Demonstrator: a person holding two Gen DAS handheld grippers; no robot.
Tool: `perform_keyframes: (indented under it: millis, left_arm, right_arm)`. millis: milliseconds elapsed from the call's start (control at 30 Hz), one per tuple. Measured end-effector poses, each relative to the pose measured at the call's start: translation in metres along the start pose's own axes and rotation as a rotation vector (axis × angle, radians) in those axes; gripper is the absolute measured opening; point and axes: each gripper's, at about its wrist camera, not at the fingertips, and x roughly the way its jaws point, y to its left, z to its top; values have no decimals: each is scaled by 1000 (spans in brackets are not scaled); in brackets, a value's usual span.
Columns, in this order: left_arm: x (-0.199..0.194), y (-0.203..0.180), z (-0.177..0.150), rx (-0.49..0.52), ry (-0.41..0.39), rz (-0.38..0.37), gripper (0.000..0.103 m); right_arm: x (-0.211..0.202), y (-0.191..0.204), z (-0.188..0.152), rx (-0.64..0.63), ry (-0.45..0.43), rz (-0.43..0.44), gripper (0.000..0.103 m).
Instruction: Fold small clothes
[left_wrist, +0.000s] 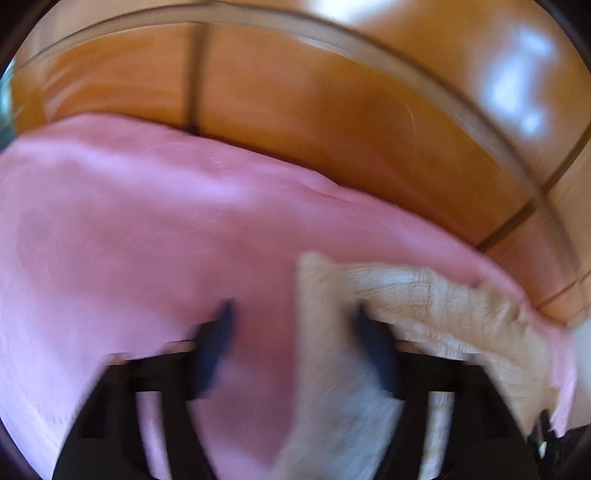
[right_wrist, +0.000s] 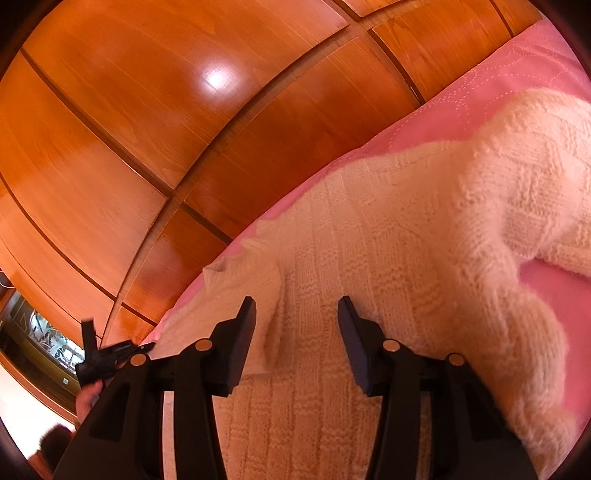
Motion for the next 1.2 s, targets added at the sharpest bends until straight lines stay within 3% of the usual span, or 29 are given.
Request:
perform_keyframes:
  millis: [67,100,167,200,267,300,333,367,400,433,500,567,633,667,800,833,900,967,1200]
  left_arm:
    - [-18,24,-17,-117,-69,-56,86]
    - [-23,36,-28,-180,-74,-125,86]
    - [-24,41,-42,-207,-62,-154,86]
    - [-24,34,-48,-141,-64,-111,80]
    - [-19,6,-58,68,-73,51,67]
    - [-18,-8,-67,195,-99,150,67]
    - [-20,-12,-71,244,-125,202,67]
    - [-22,-14,-72,256,-137,238,71]
    - [-23,-14,-70,227,-133,286,82]
    - [-27,-11,-69,189,-122,307,84]
    - [-41,-5,-72,79,-99,249,84]
    - [-65,-10,-83,38,-128,198,84]
    - [-82,-24,-98,46,-165,201,87]
    - [-88,-29,-107,50,-178,187,93]
    - [-89,-55,-154,108,-133,-13,95]
    - [-86,-57,-162,123,-121,-32,95]
    - [-76,-57,-178,135,-72,-26,94]
    - [-77,-52,-178,118,-75,-39,94]
    - [-74,-46,-179,115,-69,-46,98]
  right_arm:
    - [0,0,0,-1,1,-2,46]
    - [1,1,0,-1,1,-2,46]
    - [0,1,0,-1,1,-2,46]
    - [0,1,0,-1,0,-2,46]
    - [0,1,0,0,0,-2,46]
    - [0,1,0,1,-1,-3,46]
    - [0,1,0,0,0,-3,46]
    - [0,0,0,1,-1,-4,46]
    - [1,0,0,1,-1,-4,46]
    - [1,0,0,1,0,-6,46]
    - [1,0,0,1,0,-5,46]
    - [1,0,0,1,0,-5,46]
    - [0,-1,0,1,0,-4,46]
    - [0,0,0,1,0,-4,46]
    - [-1,0,0,2,-7,-4,50]
    - [-3,1,0,-1,-12,-3,53]
    - [-9,3,-2,-10,-29,-5,60]
    - [-16,5,-4,-14,-46,-13,66]
    - [-50,2,-16,38,-27,-58,66]
